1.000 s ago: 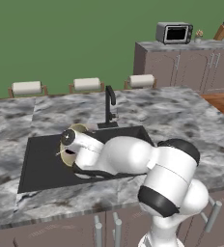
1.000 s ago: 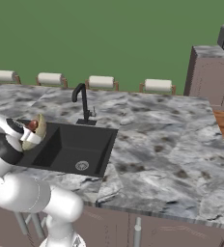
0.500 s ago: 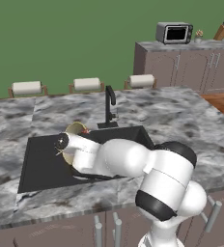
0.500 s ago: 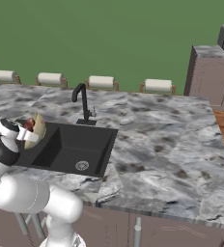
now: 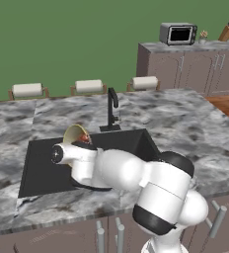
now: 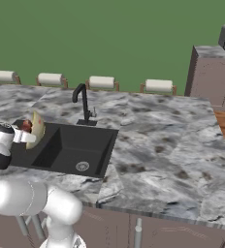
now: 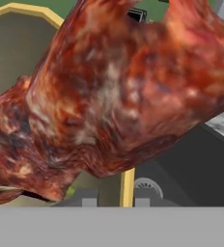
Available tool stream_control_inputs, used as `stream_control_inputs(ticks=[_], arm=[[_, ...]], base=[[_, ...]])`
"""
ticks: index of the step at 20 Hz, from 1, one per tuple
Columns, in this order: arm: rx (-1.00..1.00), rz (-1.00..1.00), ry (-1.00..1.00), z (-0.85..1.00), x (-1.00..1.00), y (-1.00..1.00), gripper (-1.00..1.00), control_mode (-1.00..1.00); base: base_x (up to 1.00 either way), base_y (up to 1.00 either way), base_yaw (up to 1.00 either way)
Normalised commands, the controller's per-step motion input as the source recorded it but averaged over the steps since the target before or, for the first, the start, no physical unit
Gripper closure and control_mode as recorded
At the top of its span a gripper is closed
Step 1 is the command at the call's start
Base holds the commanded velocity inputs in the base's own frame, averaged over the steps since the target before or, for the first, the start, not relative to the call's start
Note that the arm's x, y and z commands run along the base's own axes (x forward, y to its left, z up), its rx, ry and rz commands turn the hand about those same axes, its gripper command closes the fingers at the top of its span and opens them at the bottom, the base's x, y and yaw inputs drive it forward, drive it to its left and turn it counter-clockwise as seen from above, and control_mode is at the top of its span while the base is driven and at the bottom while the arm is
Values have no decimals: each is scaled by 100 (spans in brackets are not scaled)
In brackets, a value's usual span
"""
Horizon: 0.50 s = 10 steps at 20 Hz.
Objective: Dump the kebab skewer and eggplant from the bowl so the bowl can be washed. Place the bowl in the sink after clearing the leftovers.
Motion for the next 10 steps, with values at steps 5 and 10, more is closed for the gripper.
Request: stream_control_inputs(ticks=[5,10], arm=[[-3,0,-1,5,0,0,100,-100],[-10,6,-3,6,-3,14,100,-100]], base=[[0,0,0],[0,0,0]])
